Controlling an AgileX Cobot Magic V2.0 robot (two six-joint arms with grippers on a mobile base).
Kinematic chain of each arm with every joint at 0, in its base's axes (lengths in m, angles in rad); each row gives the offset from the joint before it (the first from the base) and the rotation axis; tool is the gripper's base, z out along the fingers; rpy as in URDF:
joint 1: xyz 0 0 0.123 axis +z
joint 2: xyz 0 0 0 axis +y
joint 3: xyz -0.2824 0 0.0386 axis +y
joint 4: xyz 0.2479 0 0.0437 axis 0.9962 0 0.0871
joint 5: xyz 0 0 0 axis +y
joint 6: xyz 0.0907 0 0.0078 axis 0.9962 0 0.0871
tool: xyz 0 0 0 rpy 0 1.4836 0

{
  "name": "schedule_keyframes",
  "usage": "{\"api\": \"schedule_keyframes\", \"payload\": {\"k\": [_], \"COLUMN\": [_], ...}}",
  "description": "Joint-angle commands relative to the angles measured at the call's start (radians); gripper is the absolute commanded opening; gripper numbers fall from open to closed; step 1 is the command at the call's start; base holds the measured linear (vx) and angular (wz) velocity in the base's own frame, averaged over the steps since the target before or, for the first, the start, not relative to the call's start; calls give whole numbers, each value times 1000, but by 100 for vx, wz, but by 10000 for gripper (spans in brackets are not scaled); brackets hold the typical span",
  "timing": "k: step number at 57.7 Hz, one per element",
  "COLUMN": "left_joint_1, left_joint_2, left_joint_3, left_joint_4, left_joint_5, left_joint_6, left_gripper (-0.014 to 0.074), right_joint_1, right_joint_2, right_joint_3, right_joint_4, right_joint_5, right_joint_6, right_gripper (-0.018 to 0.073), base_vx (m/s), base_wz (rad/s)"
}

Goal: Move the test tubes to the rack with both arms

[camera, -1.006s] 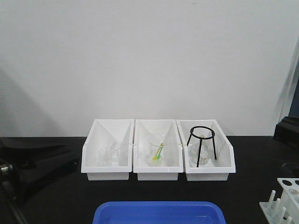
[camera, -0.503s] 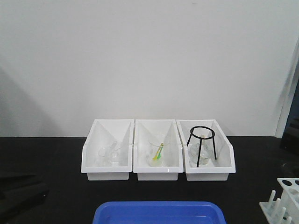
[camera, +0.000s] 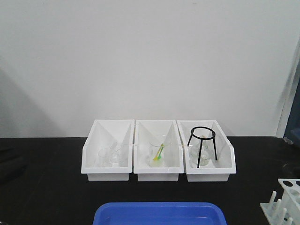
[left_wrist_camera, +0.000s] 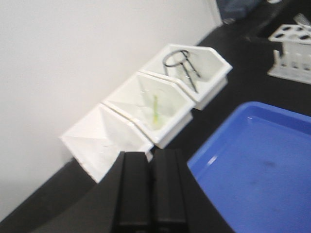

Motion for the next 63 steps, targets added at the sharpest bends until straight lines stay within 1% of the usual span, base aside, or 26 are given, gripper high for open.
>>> {"api": "schedule_keyframes", "payload": {"k": [1,5,10,14,17,19,24,31,39,43,47,53,55,57,63], "left_joint_1": [72,144,238,310,341,357,361,362,382,397,414,431,433,440,453], "left_joint_2": [-79,-137,-198,-242,-264,-279,-318,-354,-354,-355,-355,-360,-371,-390,-473], "left_joint_3": [91,224,403,546,638,688,787,853,890,904,919,961,969,966,967], "left_joint_4": [-40,-110,-211,-322,-396,-426,-436,-449,-491,-495,-495,-489,-488,-488,-489], "left_joint_5": [-126,-236,-428,-605,-701,-772,-874,-888,-890,-898,-917,-997,-1006,-967,-881], "left_joint_6": [-22,-43,-65,-70,-70,-81,-90,-88,-90,-115,-122,-121,-115,-94,0], "left_gripper": [-17,-17,-17,-17,-17,-17,-17,-17,-17,-17,-17,-17,-17,-17,-17], "right_joint_1": [0,0,0,14,56,85,143,201,222,243,271,288,291,291,291], "right_joint_2": [-33,-80,-133,-165,-159,-152,-148,-152,-155,-155,-155,-155,-155,-155,-155], "right_joint_3": [-29,-29,-29,-30,-31,-31,-31,-31,-31,-31,-31,-31,-31,-31,-31], "right_joint_4": [71,71,71,75,81,81,81,83,79,62,43,37,36,36,34], "right_joint_5": [-27,-27,-27,-8,14,25,37,40,19,-27,-93,-154,-163,-168,-169], "right_joint_6": [0,0,0,0,0,0,0,0,0,0,0,0,0,0,0], "right_gripper": [-8,-8,-8,-8,-8,-8,-8,-8,-8,-8,-8,-8,-8,-8,-8], "base_vx": [0,0,0,0,0,0,0,0,0,0,0,0,0,0,0], "base_wz": [0,0,0,0,0,0,0,0,0,0,0,0,0,0,0]}}
